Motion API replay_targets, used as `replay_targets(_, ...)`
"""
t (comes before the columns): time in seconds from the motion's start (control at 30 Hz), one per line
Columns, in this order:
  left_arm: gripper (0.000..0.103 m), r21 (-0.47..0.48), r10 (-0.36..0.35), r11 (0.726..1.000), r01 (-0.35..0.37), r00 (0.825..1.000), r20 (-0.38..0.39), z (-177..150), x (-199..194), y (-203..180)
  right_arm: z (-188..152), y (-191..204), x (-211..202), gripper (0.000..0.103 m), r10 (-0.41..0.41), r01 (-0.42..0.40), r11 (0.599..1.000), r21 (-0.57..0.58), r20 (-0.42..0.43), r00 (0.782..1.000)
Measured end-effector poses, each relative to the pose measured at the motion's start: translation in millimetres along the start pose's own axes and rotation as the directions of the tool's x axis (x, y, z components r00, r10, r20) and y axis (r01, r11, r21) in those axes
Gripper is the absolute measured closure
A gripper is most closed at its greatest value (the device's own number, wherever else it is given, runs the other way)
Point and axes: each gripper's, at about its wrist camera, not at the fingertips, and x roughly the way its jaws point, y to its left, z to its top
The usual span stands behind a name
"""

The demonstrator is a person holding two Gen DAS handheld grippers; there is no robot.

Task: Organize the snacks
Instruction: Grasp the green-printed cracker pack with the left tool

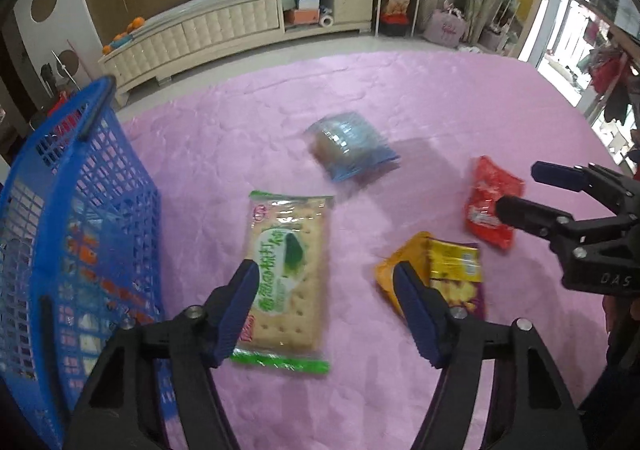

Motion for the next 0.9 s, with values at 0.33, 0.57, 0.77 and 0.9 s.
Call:
replay_targets(0.33,0.035,-0.036,0.008,0.999,-0.010,0.997,-0.083,2,43,19,3,0,25,0.018,-0.003,0.003,1.000,0.014,-0.036,0.999)
replay_targets(0.57,0.051,-0.041,-0.017,0.999,0.013,0.995,-0.102,5,47,18,3,1,22,0.018,0.013,-0.011,1.000,0.025,-0.050,0.999)
replay_targets(0.77,0.051,-0.038,-0.014,0.999,0.011,0.997,-0.079,5,36,2,5,-2,13,0.018,0.026,-0.024,0.999,0.032,-0.058,0.998)
replay_targets(0.9,0.051,-0.032,-0.009,0.999,0.008,0.999,-0.034,12,17,-11,5,-12,7,0.018,0.008,-0.005,0.999,0.052,-0.055,0.998)
